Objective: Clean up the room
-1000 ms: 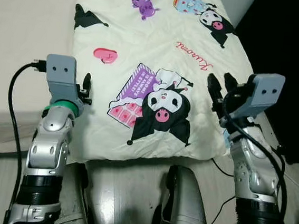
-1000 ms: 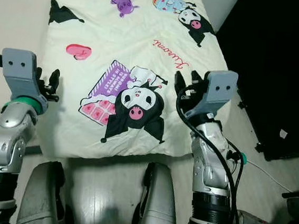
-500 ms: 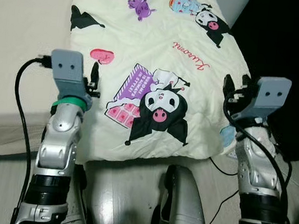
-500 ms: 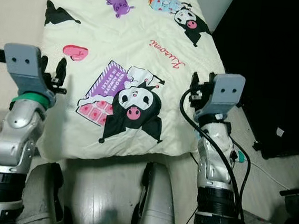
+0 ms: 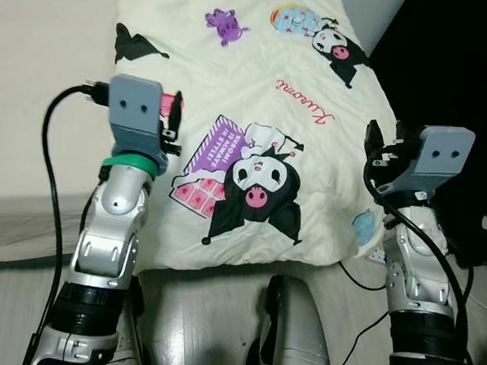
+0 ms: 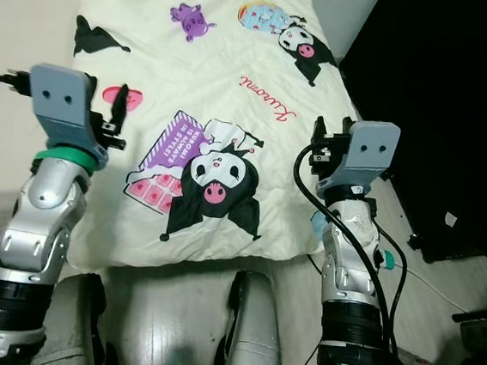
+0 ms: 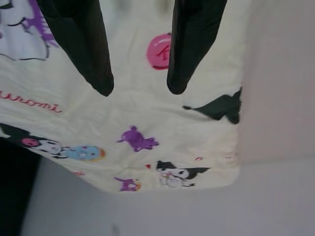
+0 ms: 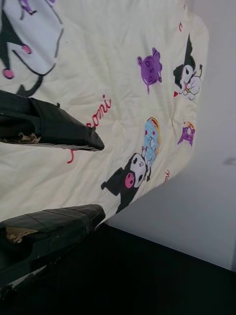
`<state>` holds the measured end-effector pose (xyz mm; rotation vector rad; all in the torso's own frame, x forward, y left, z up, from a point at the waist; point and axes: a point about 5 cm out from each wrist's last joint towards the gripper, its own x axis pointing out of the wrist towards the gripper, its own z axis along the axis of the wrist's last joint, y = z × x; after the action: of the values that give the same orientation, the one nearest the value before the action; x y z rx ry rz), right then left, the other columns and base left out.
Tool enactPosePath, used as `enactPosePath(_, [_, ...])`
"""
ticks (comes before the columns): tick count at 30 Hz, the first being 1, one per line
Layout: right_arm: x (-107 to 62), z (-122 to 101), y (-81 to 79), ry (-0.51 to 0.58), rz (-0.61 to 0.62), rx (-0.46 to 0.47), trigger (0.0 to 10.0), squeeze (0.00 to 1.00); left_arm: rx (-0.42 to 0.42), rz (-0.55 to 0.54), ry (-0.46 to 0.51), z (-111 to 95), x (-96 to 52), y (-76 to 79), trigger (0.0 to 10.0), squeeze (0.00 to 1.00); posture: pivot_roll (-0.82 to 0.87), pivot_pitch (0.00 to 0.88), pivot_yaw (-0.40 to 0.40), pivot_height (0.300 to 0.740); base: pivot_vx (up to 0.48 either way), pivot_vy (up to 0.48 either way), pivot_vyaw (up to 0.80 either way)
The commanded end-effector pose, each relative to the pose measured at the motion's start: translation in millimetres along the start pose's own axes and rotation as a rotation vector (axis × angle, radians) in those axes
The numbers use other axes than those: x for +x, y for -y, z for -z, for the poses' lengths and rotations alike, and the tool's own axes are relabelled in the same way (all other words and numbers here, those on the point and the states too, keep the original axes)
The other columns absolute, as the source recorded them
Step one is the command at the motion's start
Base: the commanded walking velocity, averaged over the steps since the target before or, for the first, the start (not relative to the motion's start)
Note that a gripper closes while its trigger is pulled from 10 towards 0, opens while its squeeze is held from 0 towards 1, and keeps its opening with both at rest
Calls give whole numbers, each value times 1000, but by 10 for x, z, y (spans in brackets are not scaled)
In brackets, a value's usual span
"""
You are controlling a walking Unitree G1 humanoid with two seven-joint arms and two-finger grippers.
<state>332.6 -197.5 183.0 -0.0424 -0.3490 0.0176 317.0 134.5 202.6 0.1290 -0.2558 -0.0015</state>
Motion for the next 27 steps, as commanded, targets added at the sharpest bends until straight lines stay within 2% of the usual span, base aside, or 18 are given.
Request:
enactPosePath(1, [-17, 14, 62, 0, 19, -1, 10000, 0, 4, 21, -9, 41, -36, 53, 10000, 0, -36, 79, -51, 615, 0, 0, 0])
enactPosePath(12, [-34, 54, 86, -3, 26, 1, 10000, 0, -7, 76, -1, 36, -27, 219, 10000, 0, -43, 61, -45, 660, 0, 0, 0])
enactPosePath(27, [-22, 99, 133, -11, 42, 3, 10000, 0, -18, 110, -21, 62, 28, 242, 10000, 0, -43, 37, -38, 714, 0, 0, 0])
